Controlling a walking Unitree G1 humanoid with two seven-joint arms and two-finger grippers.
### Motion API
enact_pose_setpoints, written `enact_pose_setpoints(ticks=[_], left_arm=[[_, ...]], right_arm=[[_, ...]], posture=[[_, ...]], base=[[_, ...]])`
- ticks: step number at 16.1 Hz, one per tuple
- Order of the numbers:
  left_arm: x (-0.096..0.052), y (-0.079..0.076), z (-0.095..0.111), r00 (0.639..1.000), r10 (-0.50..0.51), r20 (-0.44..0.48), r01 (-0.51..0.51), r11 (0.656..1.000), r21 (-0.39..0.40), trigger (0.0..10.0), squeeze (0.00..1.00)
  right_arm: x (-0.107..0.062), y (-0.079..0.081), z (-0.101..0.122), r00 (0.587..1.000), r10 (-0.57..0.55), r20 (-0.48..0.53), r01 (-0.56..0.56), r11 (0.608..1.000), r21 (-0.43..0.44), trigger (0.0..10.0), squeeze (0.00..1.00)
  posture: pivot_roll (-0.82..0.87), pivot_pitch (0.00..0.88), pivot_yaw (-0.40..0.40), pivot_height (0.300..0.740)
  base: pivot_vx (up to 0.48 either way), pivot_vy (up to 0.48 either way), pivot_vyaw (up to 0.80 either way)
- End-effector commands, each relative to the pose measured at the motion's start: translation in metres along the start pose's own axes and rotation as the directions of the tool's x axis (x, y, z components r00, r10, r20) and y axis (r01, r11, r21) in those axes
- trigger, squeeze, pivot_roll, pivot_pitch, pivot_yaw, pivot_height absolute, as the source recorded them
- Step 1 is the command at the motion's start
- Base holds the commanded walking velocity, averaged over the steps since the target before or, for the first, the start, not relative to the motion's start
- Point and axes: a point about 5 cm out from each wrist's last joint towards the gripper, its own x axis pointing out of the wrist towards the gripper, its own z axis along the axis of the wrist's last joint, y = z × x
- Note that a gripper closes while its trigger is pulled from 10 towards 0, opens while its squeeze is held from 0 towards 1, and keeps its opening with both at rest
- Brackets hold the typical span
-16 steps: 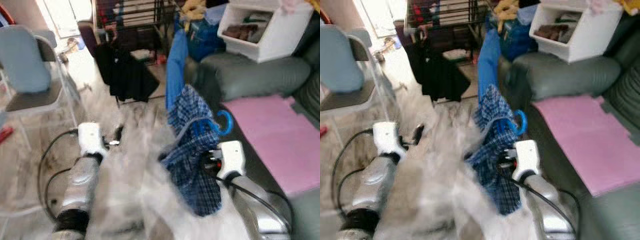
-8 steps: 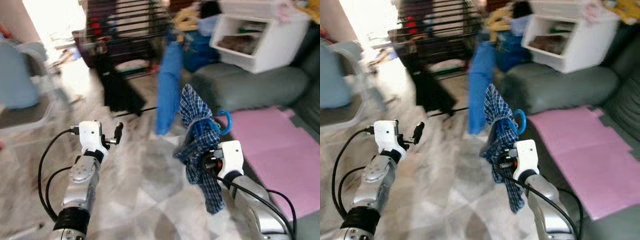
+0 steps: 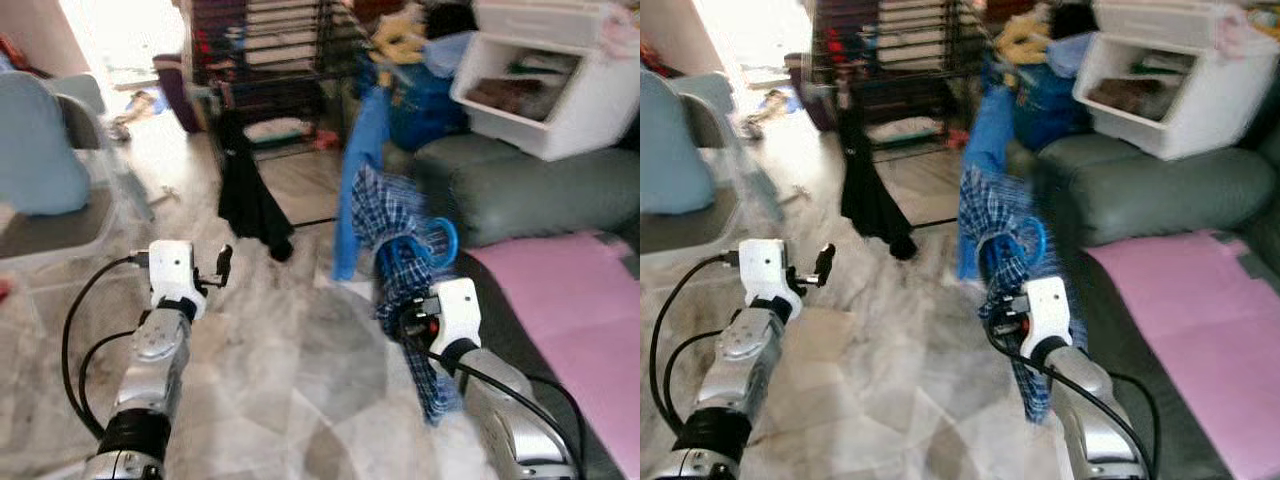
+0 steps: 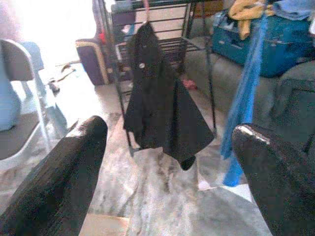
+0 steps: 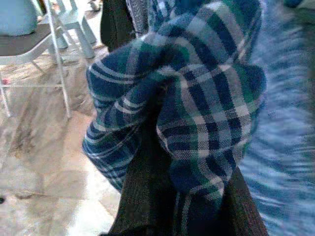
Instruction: Hang hanger
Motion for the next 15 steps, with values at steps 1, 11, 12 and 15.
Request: enact_pose_setpoints(ticks=[1,11,12,15], left_arm=[[0.002,-0.005,0.001,1.000,0.002,0.001,-0.002,1.000,0.009,10.0,0.00],[-0.031,-0.003,-0.018,0.999,0.028,-0.040,-0.024,0.996,0.080,10.0,0.00],[-0.038,0.000,-0.021,0.998,0.029,-0.048,-0.025,0.996,0.088,10.0,0.00],[-0.065,0.014,-0.031,0.995,0.053,-0.081,-0.044,0.993,0.112,10.0,0.00]], right_arm=[[-0.002,-0.005,0.007,0.999,-0.018,0.031,0.018,1.000,-0.003,10.0,0.00],[-0.002,-0.012,0.004,0.997,-0.062,0.040,0.062,0.998,0.010,10.0,0.00],[-0.003,-0.014,0.004,0.997,-0.071,0.040,0.070,0.997,0.013,10.0,0.00],[-0.014,-0.020,-0.002,0.996,-0.087,0.032,0.087,0.996,0.013,10.0,0.00]], posture=[[-0.18,0.000,0.061,0.740],[-0.15,0.000,0.058,0.740],[-0.15,0.000,0.058,0.740],[-0.14,0.000,0.049,0.740]], base=[[0.000,0.420,0.00],[0.073,0.183,0.00],[0.000,0.000,0.00],[0.000,0.000,0.00]])
